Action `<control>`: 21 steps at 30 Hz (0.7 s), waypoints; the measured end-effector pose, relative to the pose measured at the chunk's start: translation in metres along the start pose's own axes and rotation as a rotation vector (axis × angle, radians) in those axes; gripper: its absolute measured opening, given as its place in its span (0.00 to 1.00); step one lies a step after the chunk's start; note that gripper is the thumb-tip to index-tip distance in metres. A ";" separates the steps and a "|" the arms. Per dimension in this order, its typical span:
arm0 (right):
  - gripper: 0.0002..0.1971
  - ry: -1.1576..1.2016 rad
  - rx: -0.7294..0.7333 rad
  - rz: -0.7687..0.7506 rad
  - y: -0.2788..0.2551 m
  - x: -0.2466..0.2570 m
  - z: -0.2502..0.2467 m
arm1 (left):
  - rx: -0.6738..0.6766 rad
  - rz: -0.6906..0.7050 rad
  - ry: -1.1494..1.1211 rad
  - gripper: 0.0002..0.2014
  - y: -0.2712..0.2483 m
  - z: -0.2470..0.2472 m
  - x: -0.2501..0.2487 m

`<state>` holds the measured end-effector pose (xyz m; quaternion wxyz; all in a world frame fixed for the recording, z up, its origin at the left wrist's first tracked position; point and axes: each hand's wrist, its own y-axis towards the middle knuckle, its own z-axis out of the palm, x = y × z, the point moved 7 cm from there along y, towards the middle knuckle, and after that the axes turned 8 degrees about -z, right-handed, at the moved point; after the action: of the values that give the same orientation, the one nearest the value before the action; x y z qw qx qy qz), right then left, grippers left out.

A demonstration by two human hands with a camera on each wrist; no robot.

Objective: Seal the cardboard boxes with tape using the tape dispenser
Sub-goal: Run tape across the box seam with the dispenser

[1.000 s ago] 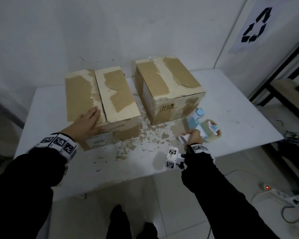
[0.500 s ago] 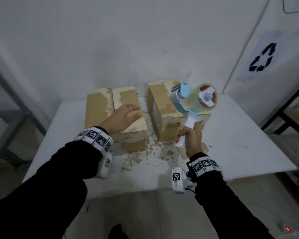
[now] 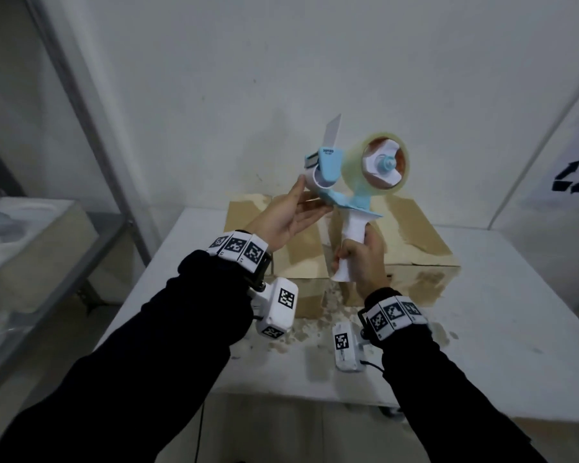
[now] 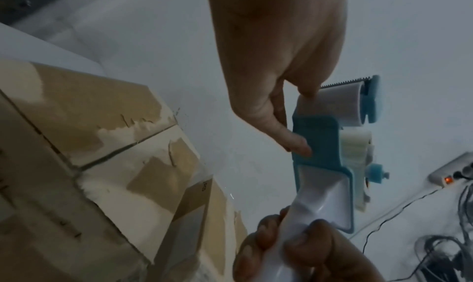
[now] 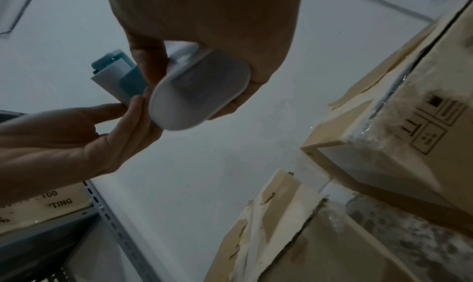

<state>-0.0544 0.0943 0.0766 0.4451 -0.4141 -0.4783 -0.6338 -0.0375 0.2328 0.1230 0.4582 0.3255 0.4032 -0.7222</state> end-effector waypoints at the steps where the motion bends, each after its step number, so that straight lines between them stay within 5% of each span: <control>1: 0.13 -0.005 0.004 -0.014 0.001 0.001 0.002 | -0.011 0.029 -0.034 0.26 0.000 -0.002 -0.003; 12: 0.13 -0.060 0.023 -0.097 0.009 0.006 0.011 | -0.055 0.072 -0.293 0.06 -0.007 -0.028 -0.012; 21: 0.15 -0.127 0.043 -0.120 0.013 0.002 0.023 | 0.046 -0.011 -0.219 0.14 -0.011 -0.011 0.006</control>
<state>-0.0401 0.1145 0.0860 0.3840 -0.4142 -0.5429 -0.6215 -0.0486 0.2429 0.1156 0.4878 0.2528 0.3361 -0.7650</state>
